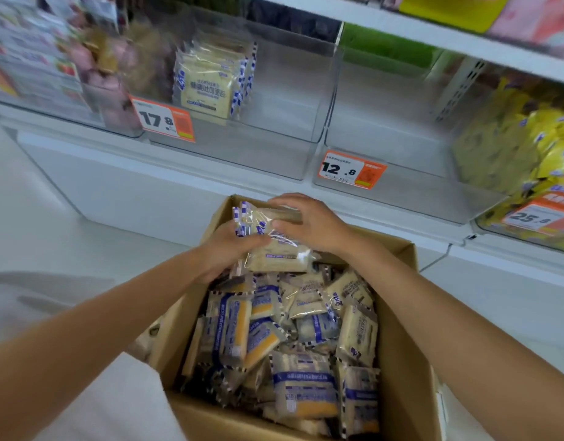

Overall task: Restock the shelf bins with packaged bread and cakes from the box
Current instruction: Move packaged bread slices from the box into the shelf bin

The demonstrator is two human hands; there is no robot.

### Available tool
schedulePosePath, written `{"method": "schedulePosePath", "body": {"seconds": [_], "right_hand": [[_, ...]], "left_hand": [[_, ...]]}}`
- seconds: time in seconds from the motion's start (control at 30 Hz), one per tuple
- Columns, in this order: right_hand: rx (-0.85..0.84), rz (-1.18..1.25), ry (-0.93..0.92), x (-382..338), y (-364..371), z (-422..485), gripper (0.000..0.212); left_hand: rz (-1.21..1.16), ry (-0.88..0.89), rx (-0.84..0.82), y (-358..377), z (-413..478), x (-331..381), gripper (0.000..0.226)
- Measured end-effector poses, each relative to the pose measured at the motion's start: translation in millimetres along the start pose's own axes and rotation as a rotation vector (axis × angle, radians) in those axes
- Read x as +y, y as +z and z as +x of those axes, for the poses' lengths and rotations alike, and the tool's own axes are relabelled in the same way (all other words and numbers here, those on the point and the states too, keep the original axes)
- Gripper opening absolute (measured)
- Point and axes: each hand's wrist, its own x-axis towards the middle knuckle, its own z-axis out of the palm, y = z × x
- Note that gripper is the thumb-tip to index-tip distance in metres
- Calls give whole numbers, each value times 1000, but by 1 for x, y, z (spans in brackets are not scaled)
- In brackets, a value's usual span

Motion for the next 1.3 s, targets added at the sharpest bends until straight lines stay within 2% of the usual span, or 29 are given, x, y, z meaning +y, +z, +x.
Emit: {"method": "schedulePosePath", "body": {"seconds": [0.07,0.13,0.2,0.27,0.4,0.43,0.5,0.57,0.63,0.73,0.87,1.1,1.3], "right_hand": [[-85,-55,42,-22,-11,13,80],[-51,-365,-29,-47,-22,30,90],[28,-531,-126,-75,-35,48,81],[120,-543,-218,-102,-53,65,65],[356,-501,-298,-135,-92,101,49],[393,-490,-317,-140,-100,111,47],[415,-522,-311,-145,-111,133,47],[373,-528,-240,-143,-114,164,50],[305,-501,-179,-134,-101,200,53],[234,-553,-132,-112,-70,251,74],[189,-870,-202,-85,-34,278,95],[395,-923,-348,-90,-24,293,96],[263,-906,-324,-83,-23,294,99]], "left_hand": [[55,44,21,-21,-4,19,23],[93,76,64,-43,-5,42,18],[176,137,139,-67,-4,69,22],[295,269,242,-94,1,96,33],[360,499,381,-152,9,134,73],[358,530,443,-167,15,134,67],[375,562,614,-191,30,129,37],[419,561,838,-210,48,121,29],[457,561,944,-221,67,115,22],[532,557,1005,-227,86,110,21],[627,643,1026,-235,101,100,22],[589,683,1056,-239,109,95,22],[587,680,1070,-237,107,95,20]]}}
